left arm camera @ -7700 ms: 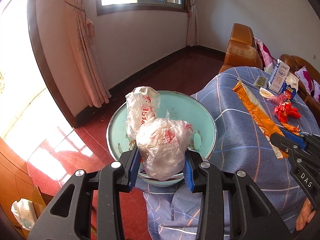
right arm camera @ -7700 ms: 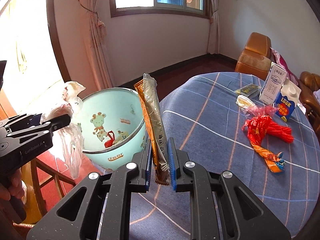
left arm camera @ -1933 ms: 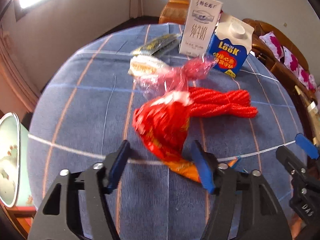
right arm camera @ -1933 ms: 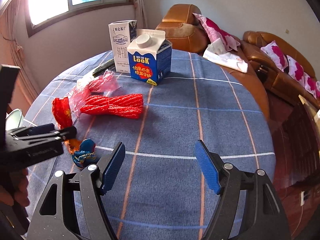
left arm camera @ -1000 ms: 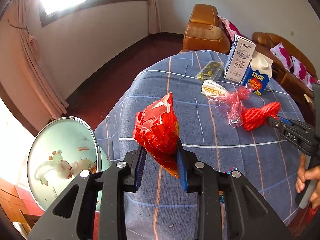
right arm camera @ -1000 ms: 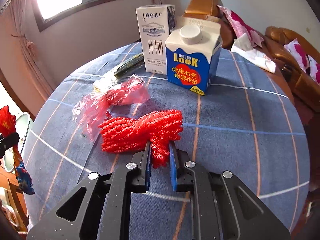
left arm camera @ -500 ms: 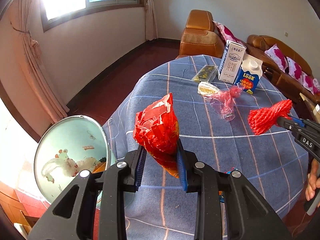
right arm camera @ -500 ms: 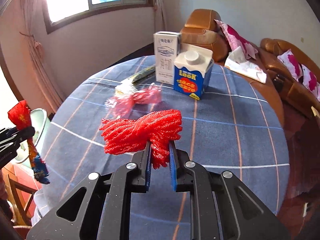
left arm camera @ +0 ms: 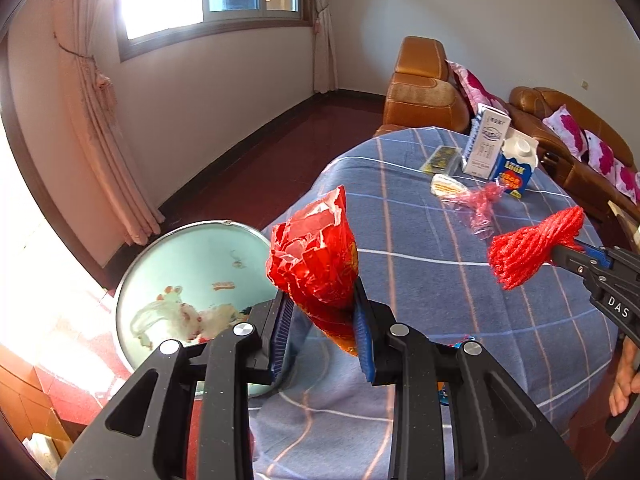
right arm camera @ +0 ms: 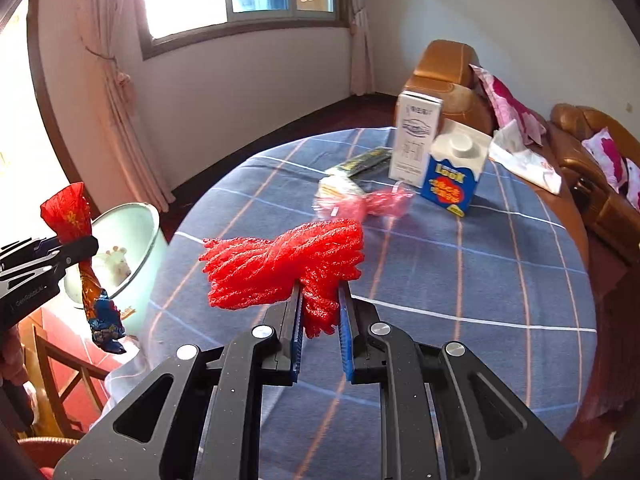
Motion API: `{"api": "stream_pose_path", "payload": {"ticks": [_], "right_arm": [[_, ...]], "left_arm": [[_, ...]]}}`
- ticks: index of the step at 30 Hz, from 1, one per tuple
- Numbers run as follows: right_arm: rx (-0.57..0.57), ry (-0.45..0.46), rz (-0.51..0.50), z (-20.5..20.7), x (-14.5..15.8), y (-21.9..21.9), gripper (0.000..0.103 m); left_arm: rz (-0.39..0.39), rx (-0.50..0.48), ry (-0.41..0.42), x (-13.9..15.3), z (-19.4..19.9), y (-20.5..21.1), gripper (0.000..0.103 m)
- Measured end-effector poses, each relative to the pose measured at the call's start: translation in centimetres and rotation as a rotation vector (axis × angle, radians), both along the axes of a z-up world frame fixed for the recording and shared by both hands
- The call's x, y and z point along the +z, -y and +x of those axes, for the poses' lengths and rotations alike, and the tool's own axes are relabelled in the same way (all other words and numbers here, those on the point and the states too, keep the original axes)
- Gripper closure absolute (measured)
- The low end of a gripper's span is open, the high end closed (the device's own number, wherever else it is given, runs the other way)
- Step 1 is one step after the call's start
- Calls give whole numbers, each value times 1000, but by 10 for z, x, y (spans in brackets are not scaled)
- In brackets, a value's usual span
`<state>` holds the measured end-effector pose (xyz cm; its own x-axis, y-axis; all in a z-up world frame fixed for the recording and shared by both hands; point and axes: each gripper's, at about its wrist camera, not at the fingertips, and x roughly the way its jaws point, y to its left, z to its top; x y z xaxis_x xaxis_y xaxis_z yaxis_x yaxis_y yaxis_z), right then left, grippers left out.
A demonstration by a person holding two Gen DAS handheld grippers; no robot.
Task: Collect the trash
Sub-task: 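Carry the red wrapper with the left tool while the right tool carries the red mesh over the bin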
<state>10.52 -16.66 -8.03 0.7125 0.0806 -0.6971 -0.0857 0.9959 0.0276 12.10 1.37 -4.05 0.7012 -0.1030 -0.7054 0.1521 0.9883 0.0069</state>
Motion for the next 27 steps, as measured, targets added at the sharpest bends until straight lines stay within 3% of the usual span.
{"api": "stream_pose_path", "payload": {"ticks": [18,27], "right_arm": [[210,32,8,10,5,-116,87],[280,14,29,28,-1,-158,87]], "left_arm": [[50,206,6,2,-10,-118,74],[62,252,3,-2,1,-147,74]]}}
